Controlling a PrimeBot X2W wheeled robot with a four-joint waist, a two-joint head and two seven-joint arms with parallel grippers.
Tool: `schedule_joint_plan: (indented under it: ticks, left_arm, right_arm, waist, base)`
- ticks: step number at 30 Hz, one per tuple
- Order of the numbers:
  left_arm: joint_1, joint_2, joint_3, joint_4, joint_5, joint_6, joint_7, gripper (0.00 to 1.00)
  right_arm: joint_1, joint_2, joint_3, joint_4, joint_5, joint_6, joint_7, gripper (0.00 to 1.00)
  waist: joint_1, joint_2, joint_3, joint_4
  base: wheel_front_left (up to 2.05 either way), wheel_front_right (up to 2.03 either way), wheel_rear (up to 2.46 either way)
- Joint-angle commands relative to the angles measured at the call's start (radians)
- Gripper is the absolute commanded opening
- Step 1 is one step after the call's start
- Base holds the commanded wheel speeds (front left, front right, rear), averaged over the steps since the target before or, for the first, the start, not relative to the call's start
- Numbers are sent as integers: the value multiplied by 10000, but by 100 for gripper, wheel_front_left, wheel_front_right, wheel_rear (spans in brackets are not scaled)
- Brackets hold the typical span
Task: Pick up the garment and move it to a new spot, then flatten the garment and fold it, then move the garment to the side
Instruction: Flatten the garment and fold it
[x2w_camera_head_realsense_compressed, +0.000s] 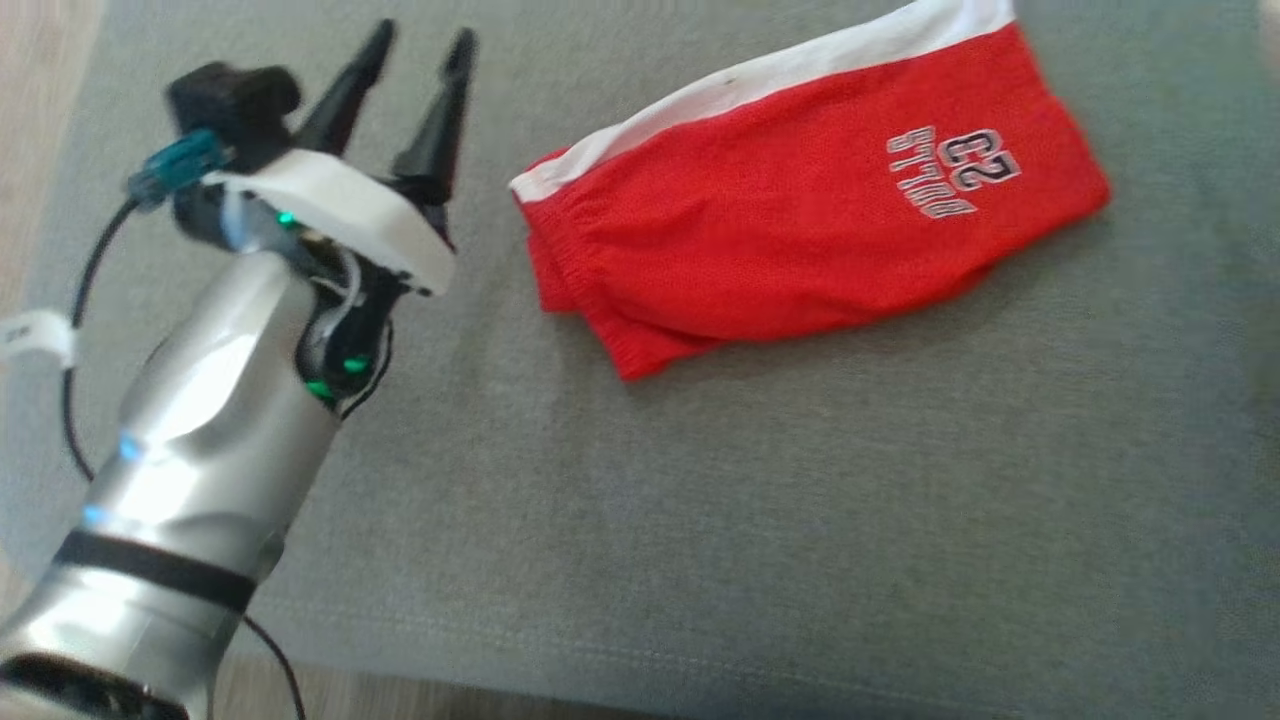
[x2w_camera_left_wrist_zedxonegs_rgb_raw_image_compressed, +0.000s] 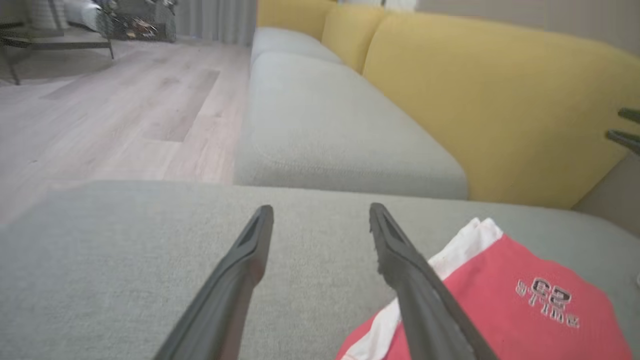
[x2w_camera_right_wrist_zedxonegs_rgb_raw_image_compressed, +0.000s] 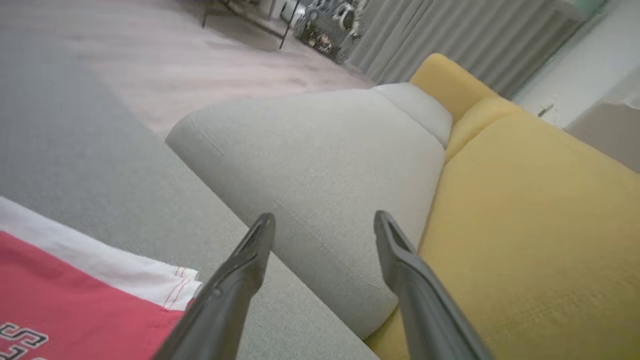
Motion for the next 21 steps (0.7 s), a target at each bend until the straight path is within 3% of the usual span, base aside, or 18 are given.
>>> schedule_joint_plan:
  ticks: [1,10,17,18,19,21]
  left_arm:
    - [-53,460,754,-465,181,119,-121,100]
    - [1911,-22,3268,-2089,1111,577,-122,100]
    - [3557,-650,4271,-2828,1864,532,-122,100]
    - [3557,-650,4271,-2828,1864,532,-122,100]
    - [3997,-778,4419,-2972,2191,498,-122,100]
    - [4215,-837,4470,-3035,2389,487,-122,100]
  right_arm:
    - [332,75,-373,107,138,19,-355,100]
    - [2035,1185,-2867,248,214,19,-1345,100]
    - [4884,1431,-5518,-1946,-1245,19,-1367,100]
    - [4884,1431,-5518,-1946,-1245,19,-1367,100]
    - [5839,1681,-6347,-2558,-1732,19,-1368,100]
    - [6309,1852,-6744,-2838,-1976,19,-1368,100]
  waist:
    - [0,0,-546,-497]
    - [0,0,-1739,-1222]
    - [0,0,-2509,-1509]
    - [0,0,-2509,-1509]
    - [0,0,-2685,-1588]
    - [0,0,-2772,-1627]
  base:
    - [0,0,0]
    - [0,0,0]
    - [0,0,0]
    - [0,0,0]
    - [0,0,0]
    - [0,0,0]
